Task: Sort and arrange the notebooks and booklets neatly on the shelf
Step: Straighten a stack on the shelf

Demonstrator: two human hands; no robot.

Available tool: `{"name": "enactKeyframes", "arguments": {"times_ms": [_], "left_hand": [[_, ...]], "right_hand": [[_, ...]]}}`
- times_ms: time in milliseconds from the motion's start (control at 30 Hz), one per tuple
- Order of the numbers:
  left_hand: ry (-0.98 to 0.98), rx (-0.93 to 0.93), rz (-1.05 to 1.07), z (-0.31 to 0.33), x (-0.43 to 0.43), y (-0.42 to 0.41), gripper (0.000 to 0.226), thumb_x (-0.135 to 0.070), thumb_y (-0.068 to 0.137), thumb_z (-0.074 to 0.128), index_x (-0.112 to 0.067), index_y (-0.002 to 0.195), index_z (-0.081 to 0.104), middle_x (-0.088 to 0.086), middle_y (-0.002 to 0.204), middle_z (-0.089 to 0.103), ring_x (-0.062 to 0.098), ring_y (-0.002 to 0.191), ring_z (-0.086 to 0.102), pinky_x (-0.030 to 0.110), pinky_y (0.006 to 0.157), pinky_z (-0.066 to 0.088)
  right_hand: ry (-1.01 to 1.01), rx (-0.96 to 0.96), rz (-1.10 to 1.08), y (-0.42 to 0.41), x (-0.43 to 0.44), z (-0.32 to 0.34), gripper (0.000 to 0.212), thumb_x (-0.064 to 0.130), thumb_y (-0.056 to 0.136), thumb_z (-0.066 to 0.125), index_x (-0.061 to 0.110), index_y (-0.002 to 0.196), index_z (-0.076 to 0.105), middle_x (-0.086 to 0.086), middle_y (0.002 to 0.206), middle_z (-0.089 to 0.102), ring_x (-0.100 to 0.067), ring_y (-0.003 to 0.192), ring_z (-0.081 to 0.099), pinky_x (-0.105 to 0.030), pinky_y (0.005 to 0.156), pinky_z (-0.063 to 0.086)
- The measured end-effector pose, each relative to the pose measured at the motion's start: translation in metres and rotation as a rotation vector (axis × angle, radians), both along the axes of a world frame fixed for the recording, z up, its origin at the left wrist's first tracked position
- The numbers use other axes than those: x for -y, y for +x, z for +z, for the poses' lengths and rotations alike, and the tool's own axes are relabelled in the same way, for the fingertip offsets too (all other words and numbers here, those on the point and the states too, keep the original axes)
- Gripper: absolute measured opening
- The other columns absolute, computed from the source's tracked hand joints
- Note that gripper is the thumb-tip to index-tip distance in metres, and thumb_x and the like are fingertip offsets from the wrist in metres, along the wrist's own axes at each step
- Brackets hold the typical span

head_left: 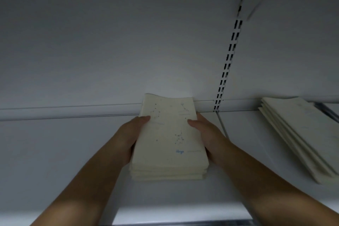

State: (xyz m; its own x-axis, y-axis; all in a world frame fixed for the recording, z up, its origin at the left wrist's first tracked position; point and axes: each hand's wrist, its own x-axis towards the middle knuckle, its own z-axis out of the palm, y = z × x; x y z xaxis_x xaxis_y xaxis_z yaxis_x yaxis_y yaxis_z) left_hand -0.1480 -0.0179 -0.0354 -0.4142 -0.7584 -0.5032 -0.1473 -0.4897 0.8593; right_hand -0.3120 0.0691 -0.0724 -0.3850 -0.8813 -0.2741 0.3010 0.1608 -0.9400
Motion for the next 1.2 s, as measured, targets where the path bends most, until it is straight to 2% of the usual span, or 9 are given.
{"name": "enactKeyframes", "arguments": {"times_ms": [100, 233, 333, 433, 533, 600, 833, 1033, 1200], "left_hand": [[-0.021, -0.033, 0.015, 0.001, 0.002, 0.0, 0.021, -0.031, 0.088, 0.055, -0.015, 0.083, 0.067, 0.002, 0.057, 0.074, 0.017, 0.05, 0.069, 0.028, 0.053, 0.052], [-0.018, -0.127, 0.025, 0.005, -0.003, -0.002, 0.03, -0.033, 0.093, 0.047, -0.014, 0.078, 0.064, 0.0, 0.047, 0.069, 0.013, 0.039, 0.065, 0.019, 0.036, 0.05], [-0.035, -0.103, 0.006, 0.001, -0.004, 0.013, 0.033, -0.033, 0.094, 0.044, -0.01, 0.087, 0.068, 0.006, 0.068, 0.074, 0.017, 0.056, 0.068, 0.022, 0.048, 0.053], [-0.278, 0.209, -0.185, -0.007, -0.005, 0.051, 0.017, -0.02, 0.075, 0.063, -0.018, 0.085, 0.076, 0.013, 0.092, 0.075, 0.021, 0.077, 0.067, 0.028, 0.066, 0.053], [-0.507, 0.597, -0.648, -0.012, -0.012, 0.074, 0.021, -0.021, 0.061, 0.065, -0.027, 0.078, 0.076, 0.007, 0.086, 0.075, 0.021, 0.081, 0.068, 0.027, 0.07, 0.051], [-0.671, 0.768, -0.715, -0.018, -0.019, 0.069, 0.021, -0.027, 0.065, 0.074, -0.016, 0.082, 0.073, 0.006, 0.082, 0.073, 0.015, 0.075, 0.067, 0.023, 0.064, 0.048], [-0.96, 0.79, -0.565, -0.031, -0.024, 0.062, 0.021, -0.037, 0.067, 0.074, -0.018, 0.071, 0.065, -0.008, 0.066, 0.062, 0.004, 0.066, 0.06, 0.014, 0.049, 0.034], [-1.035, 0.732, -0.504, -0.033, -0.029, 0.064, 0.019, -0.036, 0.075, 0.067, -0.016, 0.074, 0.068, -0.002, 0.075, 0.07, 0.014, 0.073, 0.064, 0.023, 0.061, 0.042], [-1.055, 0.804, -0.507, -0.032, -0.04, 0.065, 0.017, -0.043, 0.081, 0.06, -0.027, 0.082, 0.064, -0.003, 0.084, 0.065, 0.019, 0.086, 0.064, 0.026, 0.064, 0.039]], "right_hand": [[-0.005, -0.06, -0.049, 0.006, 0.006, 0.001, 0.038, 0.013, 0.094, 0.046, 0.015, 0.132, 0.047, -0.005, 0.126, 0.056, -0.016, 0.099, 0.059, -0.029, 0.087, 0.048], [0.026, 0.022, -0.017, 0.002, 0.002, -0.001, 0.042, 0.028, 0.091, 0.052, 0.018, 0.131, 0.052, -0.003, 0.126, 0.06, -0.024, 0.115, 0.057, -0.041, 0.103, 0.042], [0.063, -0.042, 0.032, -0.019, -0.02, -0.001, 0.053, 0.01, 0.079, 0.054, 0.013, 0.131, 0.053, -0.009, 0.131, 0.059, -0.028, 0.122, 0.054, -0.038, 0.106, 0.038], [0.192, -0.331, 0.224, -0.037, -0.062, -0.002, 0.074, -0.016, 0.08, 0.049, 0.013, 0.145, 0.027, -0.004, 0.149, 0.036, -0.019, 0.135, 0.038, -0.027, 0.107, 0.032], [0.4, -0.769, 0.498, -0.023, -0.081, 0.001, 0.106, 0.021, 0.07, 0.077, 0.03, 0.149, 0.007, 0.018, 0.149, 0.02, -0.008, 0.14, 0.021, -0.025, 0.112, 0.025], [0.373, -1.008, 0.499, -0.002, -0.076, -0.006, 0.119, 0.05, 0.052, 0.081, 0.04, 0.146, 0.008, 0.02, 0.148, 0.026, -0.011, 0.141, 0.018, -0.038, 0.115, 0.026], [0.188, -1.064, 0.325, 0.007, -0.065, -0.01, 0.084, 0.044, 0.054, 0.083, 0.044, 0.128, 0.044, 0.023, 0.117, 0.054, -0.009, 0.117, 0.049, -0.038, 0.095, 0.048], [0.16, -1.097, 0.327, 0.006, -0.066, -0.009, 0.084, 0.046, 0.059, 0.081, 0.041, 0.132, 0.04, 0.017, 0.124, 0.056, -0.008, 0.118, 0.048, -0.035, 0.096, 0.046], [0.164, -1.156, 0.278, 0.013, -0.075, -0.012, 0.079, 0.038, 0.068, 0.076, 0.039, 0.134, 0.033, 0.019, 0.11, 0.054, -0.003, 0.104, 0.049, -0.024, 0.081, 0.044]]}}
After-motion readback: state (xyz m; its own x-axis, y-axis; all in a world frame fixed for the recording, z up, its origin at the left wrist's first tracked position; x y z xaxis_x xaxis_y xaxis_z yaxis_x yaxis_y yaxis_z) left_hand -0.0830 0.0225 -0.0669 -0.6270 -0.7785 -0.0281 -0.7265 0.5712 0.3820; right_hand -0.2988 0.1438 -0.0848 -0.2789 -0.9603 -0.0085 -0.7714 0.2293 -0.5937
